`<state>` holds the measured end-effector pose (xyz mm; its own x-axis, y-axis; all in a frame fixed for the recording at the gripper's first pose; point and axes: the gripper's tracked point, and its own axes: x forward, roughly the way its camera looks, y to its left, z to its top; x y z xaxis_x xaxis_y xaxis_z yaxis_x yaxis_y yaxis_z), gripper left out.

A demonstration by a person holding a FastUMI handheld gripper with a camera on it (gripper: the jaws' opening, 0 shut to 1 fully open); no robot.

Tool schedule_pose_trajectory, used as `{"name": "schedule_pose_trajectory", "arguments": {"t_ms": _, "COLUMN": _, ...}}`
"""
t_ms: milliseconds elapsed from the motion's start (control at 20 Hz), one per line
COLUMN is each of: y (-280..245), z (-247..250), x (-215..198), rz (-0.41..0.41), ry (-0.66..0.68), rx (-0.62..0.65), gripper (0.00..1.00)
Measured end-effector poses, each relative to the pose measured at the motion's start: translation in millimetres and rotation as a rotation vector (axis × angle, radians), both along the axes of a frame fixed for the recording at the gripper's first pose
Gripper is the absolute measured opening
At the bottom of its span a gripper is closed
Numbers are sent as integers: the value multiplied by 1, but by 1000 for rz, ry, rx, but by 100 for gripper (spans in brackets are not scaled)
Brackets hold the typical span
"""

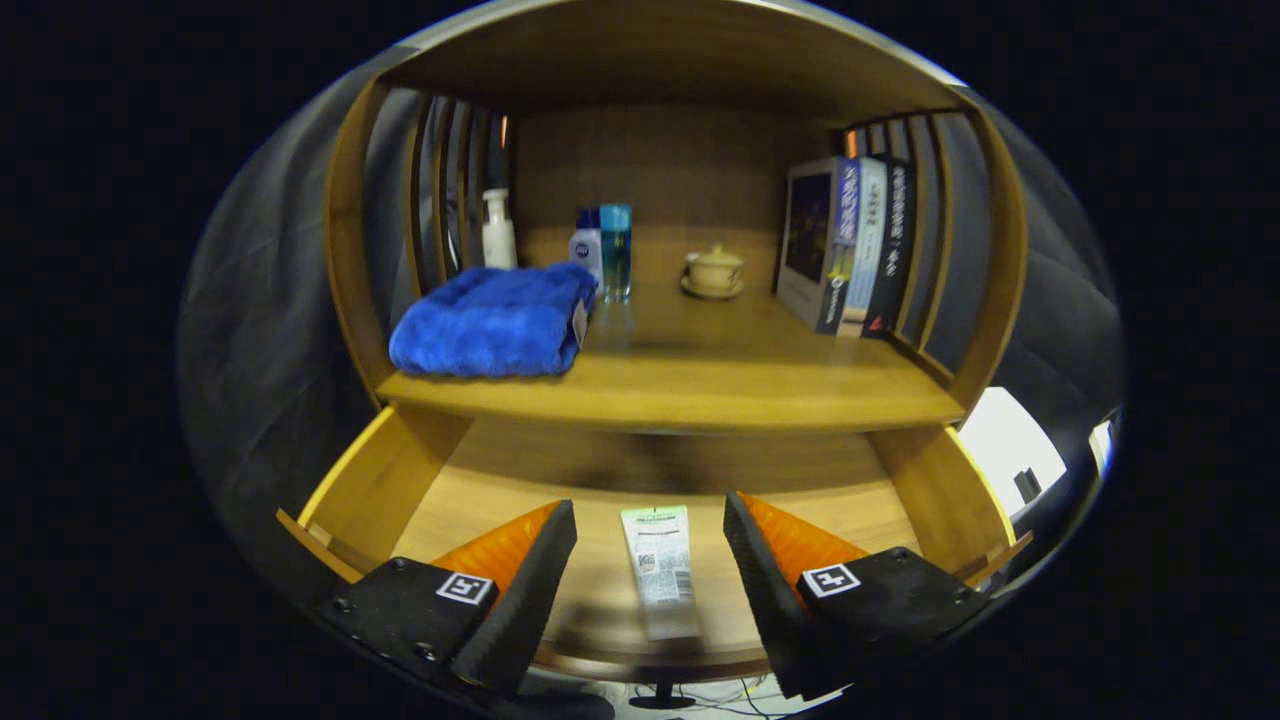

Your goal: Pull open the drawer, take out the items inside it, and place them on the countertop above the cabinet.

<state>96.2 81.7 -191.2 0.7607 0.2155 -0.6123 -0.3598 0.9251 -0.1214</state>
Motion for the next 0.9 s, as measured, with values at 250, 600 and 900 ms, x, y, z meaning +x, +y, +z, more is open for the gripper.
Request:
{"name": "schedule_pose_trajectory", "arguments": {"t_ms": 250, "y": -15, "z": -52, "x": 7, "rz": -42, "ry": 229, "rx": -123, "gripper": 99}}
{"name": "schedule_pose_trajectory", "arguments": {"t_ms": 600, "y": -33, "z": -89, "x": -3, "rz": -25, "ry": 427, "rx": -259, "gripper": 91}}
{"name": "schedule_pose_trajectory", "arguments": {"t_ms": 900, "y": -31, "z": -89, "x": -5, "rz": -16, "ry": 443, "rx": -255, "gripper": 53}}
